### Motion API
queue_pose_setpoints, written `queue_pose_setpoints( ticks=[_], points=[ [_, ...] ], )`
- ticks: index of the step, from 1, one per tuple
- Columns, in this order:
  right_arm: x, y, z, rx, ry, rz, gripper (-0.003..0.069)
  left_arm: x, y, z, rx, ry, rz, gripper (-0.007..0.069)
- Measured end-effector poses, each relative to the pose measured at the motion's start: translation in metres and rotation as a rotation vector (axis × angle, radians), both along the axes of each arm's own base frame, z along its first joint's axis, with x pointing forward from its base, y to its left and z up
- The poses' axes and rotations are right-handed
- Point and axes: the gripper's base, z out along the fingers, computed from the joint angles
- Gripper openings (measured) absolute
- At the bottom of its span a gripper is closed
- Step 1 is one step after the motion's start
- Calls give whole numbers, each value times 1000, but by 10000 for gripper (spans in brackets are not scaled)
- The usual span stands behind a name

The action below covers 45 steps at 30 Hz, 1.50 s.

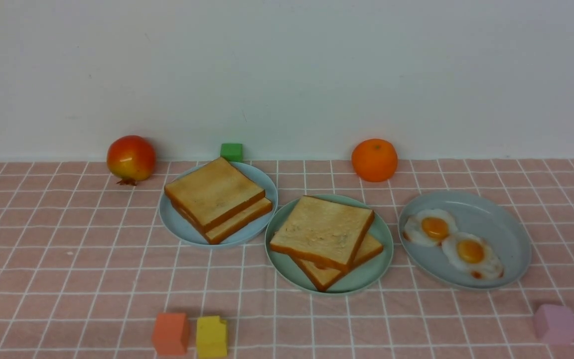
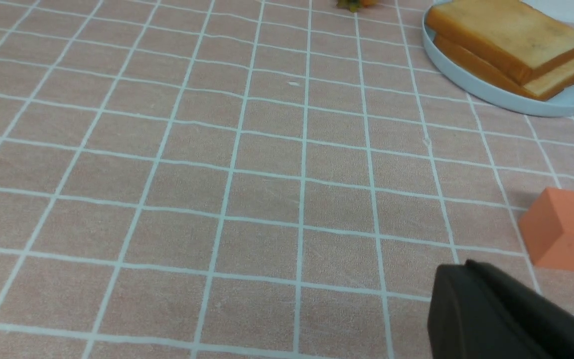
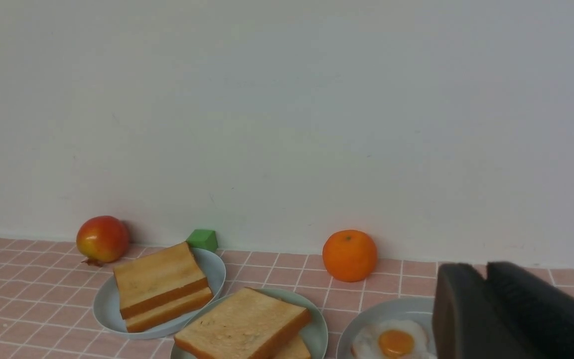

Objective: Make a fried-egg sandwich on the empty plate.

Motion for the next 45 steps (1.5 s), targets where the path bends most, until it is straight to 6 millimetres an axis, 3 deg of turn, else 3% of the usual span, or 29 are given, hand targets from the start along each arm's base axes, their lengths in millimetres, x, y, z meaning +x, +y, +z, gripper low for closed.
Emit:
queue_pose_setpoints(
  ticks=[10, 16, 21, 23, 24, 27, 29, 30, 32, 45],
  points=[
    [0, 0, 0, -2, 0, 0, 121, 0, 0, 0, 1, -2, 0, 13],
    [-3, -5, -3, -105, -31, -49, 131, 0, 0, 0, 1, -2, 0, 13],
    [0, -10, -31, -132, 18, -126, 135, 0, 0, 0, 1, -2, 0, 13],
    [3, -14, -58, -116, 82, -186, 136, 0, 0, 0, 1, -2, 0, 13],
    [3, -14, -60, -115, 83, -193, 136, 0, 0, 0, 1, -2, 0, 13],
    [6, -16, -106, -99, 173, -234, 138, 0, 0, 0, 1, -3, 0, 13],
    [7, -16, -120, -98, 195, -234, 140, 0, 0, 0, 1, -3, 0, 13],
    [9, -16, -141, -102, 243, -231, 144, 0, 0, 0, 2, -3, 0, 13],
    [9, -16, -161, -106, 326, -228, 149, 0, 0, 0, 2, -4, 0, 13],
    [9, -16, -161, -133, 316, -227, 163, 0, 0, 0, 2, -5, 0, 15]
  ],
)
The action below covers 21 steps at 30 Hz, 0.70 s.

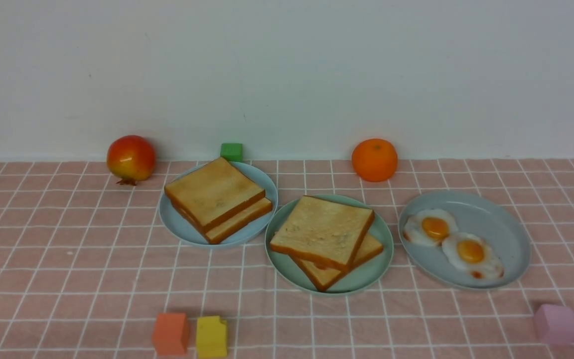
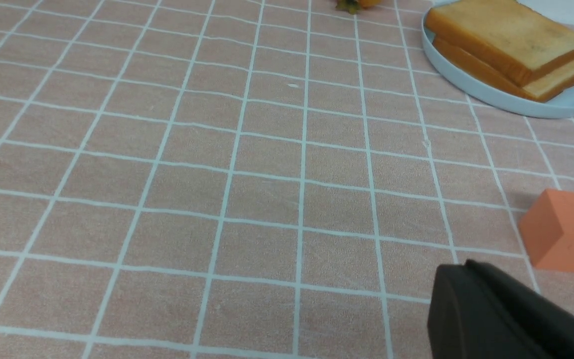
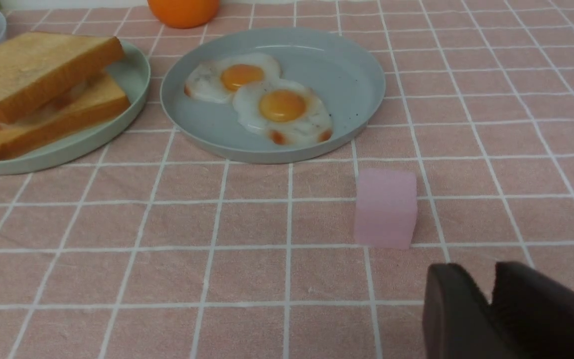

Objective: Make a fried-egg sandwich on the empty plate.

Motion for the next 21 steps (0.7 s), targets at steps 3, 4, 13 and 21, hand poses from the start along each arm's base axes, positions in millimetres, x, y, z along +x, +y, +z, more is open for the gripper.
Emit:
queue_pose_setpoints(
  ticks=[3, 4, 13, 21],
  points=[
    [0, 0, 0, 0, 0, 0, 163, 0, 0, 0, 0, 0, 0, 20],
    [0, 0, 0, 0, 0, 0, 165, 0, 0, 0, 0, 0, 0, 21],
    [0, 0, 0, 0, 0, 0, 171, 0, 0, 0, 0, 0, 0, 25],
    [0, 0, 0, -3, 0, 1, 183, 0, 0, 0, 0, 0, 0, 31]
  ],
)
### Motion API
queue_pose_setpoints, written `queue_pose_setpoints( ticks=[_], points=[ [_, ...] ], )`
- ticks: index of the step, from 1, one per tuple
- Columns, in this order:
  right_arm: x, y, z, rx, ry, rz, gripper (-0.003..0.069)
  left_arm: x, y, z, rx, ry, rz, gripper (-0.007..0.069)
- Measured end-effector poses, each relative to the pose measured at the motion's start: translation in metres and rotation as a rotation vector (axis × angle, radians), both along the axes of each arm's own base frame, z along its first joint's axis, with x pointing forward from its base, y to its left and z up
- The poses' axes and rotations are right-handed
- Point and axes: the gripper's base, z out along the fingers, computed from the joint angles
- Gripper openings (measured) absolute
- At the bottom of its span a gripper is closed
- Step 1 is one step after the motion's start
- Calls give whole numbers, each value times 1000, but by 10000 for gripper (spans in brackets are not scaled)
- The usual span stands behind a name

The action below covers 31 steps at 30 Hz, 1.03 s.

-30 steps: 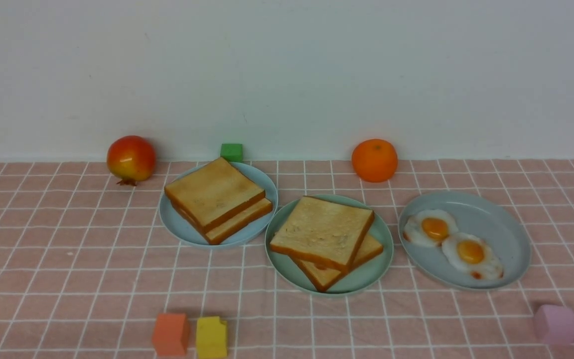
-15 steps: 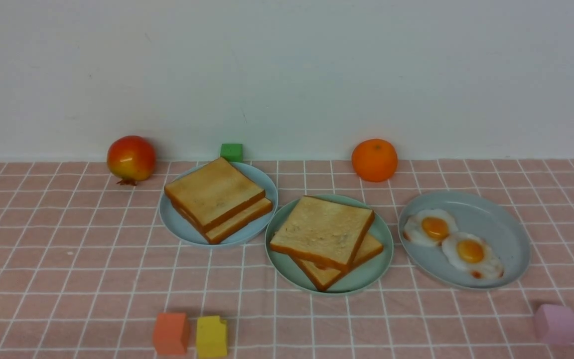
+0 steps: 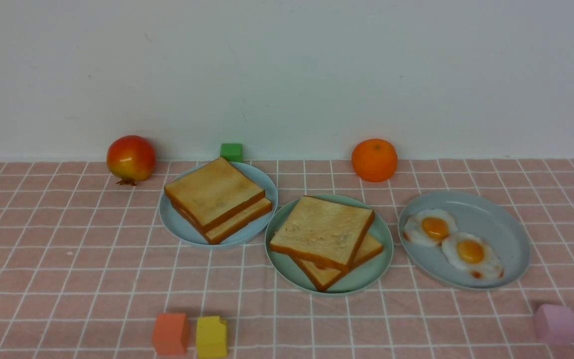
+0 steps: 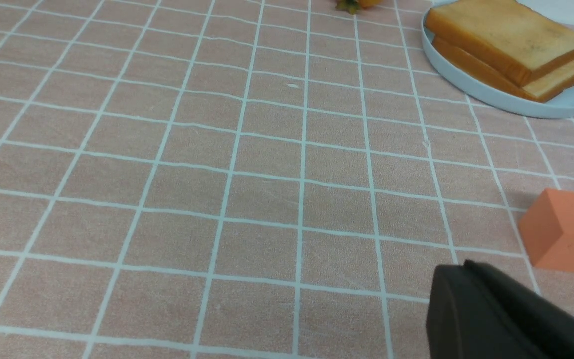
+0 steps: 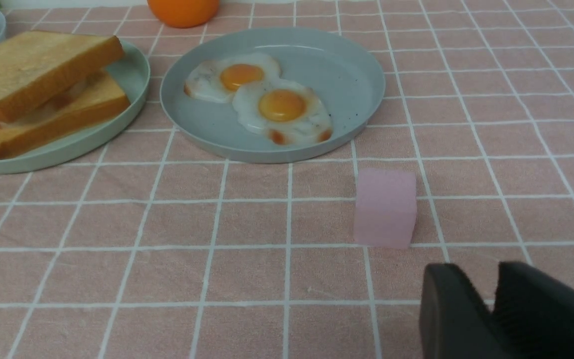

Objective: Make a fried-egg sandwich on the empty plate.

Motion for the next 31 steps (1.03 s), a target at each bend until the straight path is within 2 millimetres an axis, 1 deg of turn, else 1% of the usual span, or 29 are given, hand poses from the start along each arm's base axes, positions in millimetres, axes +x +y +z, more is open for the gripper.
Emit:
queue_pose_setpoints(
  ticks=[31],
  points=[
    [0, 0, 0, 0, 0, 0, 230, 0, 0, 0, 0, 1, 0, 44]
  ],
)
